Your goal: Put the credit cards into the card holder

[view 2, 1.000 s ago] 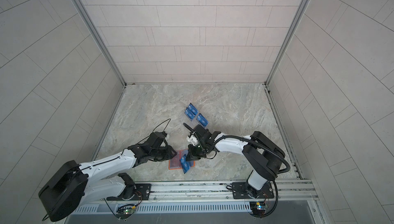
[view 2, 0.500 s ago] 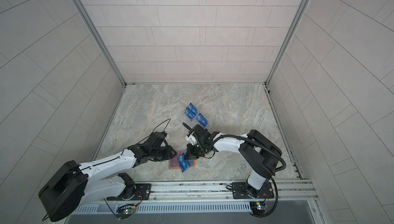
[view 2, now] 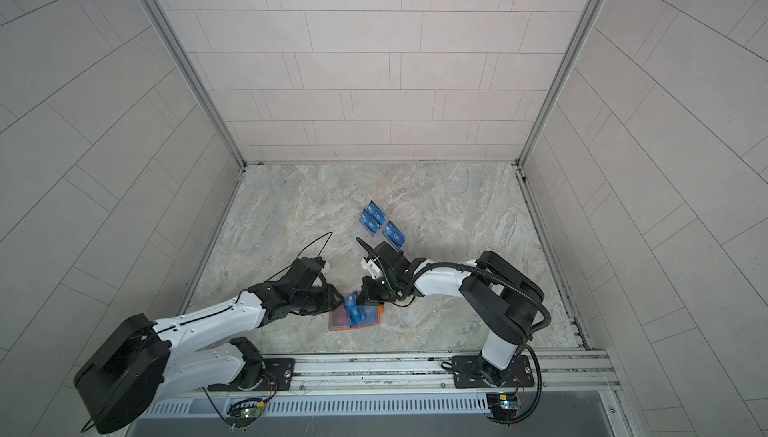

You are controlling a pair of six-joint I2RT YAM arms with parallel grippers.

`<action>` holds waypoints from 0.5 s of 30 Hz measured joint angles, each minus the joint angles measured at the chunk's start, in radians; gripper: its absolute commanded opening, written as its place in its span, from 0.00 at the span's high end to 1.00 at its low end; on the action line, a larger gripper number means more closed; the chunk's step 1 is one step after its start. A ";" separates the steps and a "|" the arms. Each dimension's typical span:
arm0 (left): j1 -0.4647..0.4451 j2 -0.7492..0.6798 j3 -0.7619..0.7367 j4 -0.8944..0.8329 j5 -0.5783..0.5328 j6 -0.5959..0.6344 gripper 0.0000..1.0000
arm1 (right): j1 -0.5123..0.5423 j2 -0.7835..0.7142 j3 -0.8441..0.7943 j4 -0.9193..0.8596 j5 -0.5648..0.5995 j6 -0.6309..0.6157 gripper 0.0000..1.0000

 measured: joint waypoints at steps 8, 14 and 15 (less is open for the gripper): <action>0.000 -0.014 -0.005 -0.014 -0.005 -0.006 0.66 | 0.000 0.022 -0.010 0.055 0.021 0.018 1.00; -0.002 -0.014 -0.005 -0.014 -0.004 -0.007 0.67 | 0.001 0.021 -0.040 0.105 0.037 0.045 1.00; -0.002 -0.014 -0.005 -0.014 -0.005 -0.008 0.67 | 0.003 0.019 -0.045 0.113 0.043 0.051 1.00</action>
